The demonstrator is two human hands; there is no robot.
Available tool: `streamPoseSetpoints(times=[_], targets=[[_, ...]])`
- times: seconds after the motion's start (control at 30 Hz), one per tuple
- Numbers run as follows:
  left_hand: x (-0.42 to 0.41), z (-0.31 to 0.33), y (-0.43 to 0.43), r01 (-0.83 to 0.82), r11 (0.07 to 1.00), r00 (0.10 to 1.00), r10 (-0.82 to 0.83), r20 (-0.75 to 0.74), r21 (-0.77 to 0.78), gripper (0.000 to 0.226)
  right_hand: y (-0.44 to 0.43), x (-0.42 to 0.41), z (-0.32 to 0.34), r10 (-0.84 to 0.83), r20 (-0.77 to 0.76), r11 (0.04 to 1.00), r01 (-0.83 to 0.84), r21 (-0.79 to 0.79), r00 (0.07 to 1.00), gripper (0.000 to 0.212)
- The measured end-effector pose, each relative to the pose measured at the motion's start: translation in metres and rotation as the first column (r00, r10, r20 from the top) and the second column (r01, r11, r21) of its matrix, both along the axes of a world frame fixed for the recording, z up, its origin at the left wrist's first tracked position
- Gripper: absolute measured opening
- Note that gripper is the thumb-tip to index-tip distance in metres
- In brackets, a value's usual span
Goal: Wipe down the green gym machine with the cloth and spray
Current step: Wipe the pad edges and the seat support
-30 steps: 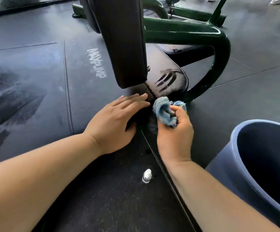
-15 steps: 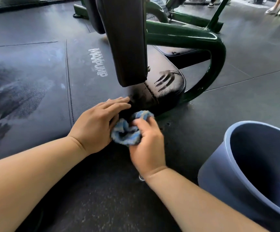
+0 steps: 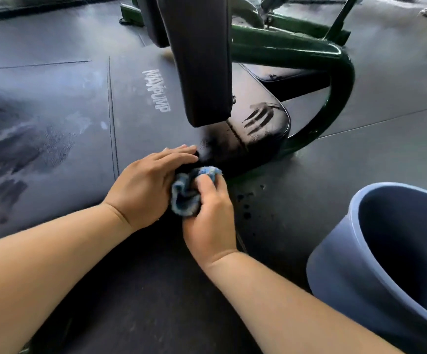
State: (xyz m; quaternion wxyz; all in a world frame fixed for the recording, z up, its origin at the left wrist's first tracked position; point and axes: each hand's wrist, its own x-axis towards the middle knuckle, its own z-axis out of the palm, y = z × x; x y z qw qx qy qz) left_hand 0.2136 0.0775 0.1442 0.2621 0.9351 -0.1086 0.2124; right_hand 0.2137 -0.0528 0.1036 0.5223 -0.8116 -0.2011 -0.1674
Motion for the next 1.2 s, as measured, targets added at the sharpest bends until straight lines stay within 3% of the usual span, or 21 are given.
streamPoseSetpoints(times=[0.07,0.17,0.23,0.33,0.4,0.43,0.5,0.53,0.6,0.7,0.8,0.87,0.9,1.03,1.1,1.2], targets=[[0.0,0.0,0.003,-0.01,1.0,1.0,0.01,0.003,0.005,0.044,-0.016,0.015,0.002,-0.064,-0.006,0.996,0.064,0.068,0.998,0.011],[-0.003,-0.001,0.007,-0.027,1.0,1.0,0.027,-0.003,0.008,0.046,-0.053,0.052,0.006,-0.382,-0.067,0.905,0.388,0.173,0.922,0.007],[-0.003,-0.002,0.007,-0.039,0.999,0.999,0.039,0.002,0.009,0.048,-0.048,0.049,0.009,-0.421,-0.165,0.886,0.443,0.137,0.892,0.009],[-0.005,-0.001,0.005,-0.022,0.997,1.0,0.021,0.009,0.071,0.061,-0.013,0.019,0.004,-0.134,-0.141,0.986,0.146,0.079,0.981,0.01],[-0.011,-0.003,0.007,0.107,0.972,0.994,-0.105,-0.02,0.211,0.071,-0.017,0.014,0.003,0.019,-0.163,0.999,-0.014,0.03,0.986,0.006],[-0.017,-0.007,0.009,0.155,0.937,0.988,-0.15,-0.042,0.314,0.075,-0.024,0.014,0.007,0.11,-0.24,0.992,-0.092,0.084,0.964,0.008],[-0.022,-0.014,0.011,0.194,0.859,0.98,-0.196,-0.045,0.473,0.083,-0.041,0.013,0.018,0.407,-0.459,0.883,-0.211,0.42,0.79,0.026],[-0.022,-0.015,0.009,0.203,0.835,0.974,-0.224,-0.023,0.512,0.084,-0.048,0.013,0.022,0.556,-0.512,0.781,-0.202,0.59,0.655,0.033],[-0.014,-0.011,-0.005,0.249,0.816,0.951,-0.307,0.026,0.522,0.072,-0.058,0.016,0.03,0.73,-0.504,0.637,-0.191,0.747,0.462,0.03],[0.013,0.005,-0.029,0.266,0.827,0.929,-0.356,0.096,0.495,0.04,-0.079,0.03,0.031,0.757,-0.522,0.573,-0.015,0.819,0.393,0.027],[0.036,0.025,-0.042,0.163,0.796,0.919,-0.338,0.205,0.583,0.029,-0.106,0.047,0.023,0.685,-0.625,0.616,0.161,0.771,0.374,0.066],[0.044,0.023,-0.051,0.124,0.713,0.899,-0.375,0.226,0.69,0.03,-0.115,0.057,0.021,0.678,-0.619,0.577,0.235,0.782,0.395,0.091],[0.045,0.017,-0.052,0.126,0.659,0.903,-0.386,0.19,0.741,0.034,-0.114,0.062,0.022,0.666,-0.625,0.577,0.25,0.777,0.407,0.094],[0.025,-0.012,-0.024,0.155,0.502,0.921,-0.385,0.06,0.851,0.037,-0.099,0.077,0.034,0.426,-0.749,0.776,0.221,0.591,0.508,0.063],[0.024,-0.01,-0.018,0.101,0.52,0.903,-0.406,0.141,0.848,0.028,-0.093,0.083,0.038,0.342,-0.761,0.821,0.219,0.528,0.551,0.052],[0.044,0.002,-0.052,0.037,0.574,0.894,-0.384,0.229,0.818,0.029,-0.094,0.086,0.039,0.286,-0.772,0.848,0.226,0.48,0.567,0.055]])
